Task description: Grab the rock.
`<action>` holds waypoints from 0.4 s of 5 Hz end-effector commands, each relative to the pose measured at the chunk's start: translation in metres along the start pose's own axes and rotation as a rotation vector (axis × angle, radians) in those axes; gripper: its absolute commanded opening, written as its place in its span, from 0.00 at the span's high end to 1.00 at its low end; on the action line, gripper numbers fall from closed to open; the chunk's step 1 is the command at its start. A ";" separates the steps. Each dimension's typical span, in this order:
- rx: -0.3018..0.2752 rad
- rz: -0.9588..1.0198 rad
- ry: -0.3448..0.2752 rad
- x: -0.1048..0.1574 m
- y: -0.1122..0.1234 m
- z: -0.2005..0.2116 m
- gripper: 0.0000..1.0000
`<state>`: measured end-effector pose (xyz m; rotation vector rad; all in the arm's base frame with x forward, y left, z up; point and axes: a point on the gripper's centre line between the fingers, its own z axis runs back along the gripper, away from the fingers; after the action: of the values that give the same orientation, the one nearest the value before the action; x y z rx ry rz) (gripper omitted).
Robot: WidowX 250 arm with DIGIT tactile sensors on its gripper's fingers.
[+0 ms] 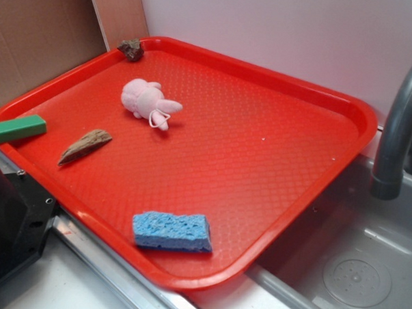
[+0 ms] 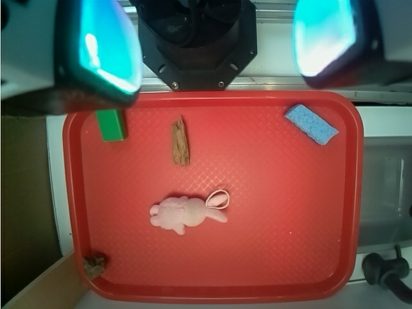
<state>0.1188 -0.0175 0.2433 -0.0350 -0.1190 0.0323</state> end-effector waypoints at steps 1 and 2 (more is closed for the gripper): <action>0.000 0.000 0.000 0.000 0.000 0.000 0.00; -0.033 0.252 0.037 0.034 0.019 -0.028 0.00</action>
<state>0.1552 0.0033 0.2111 -0.0765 -0.0482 0.2981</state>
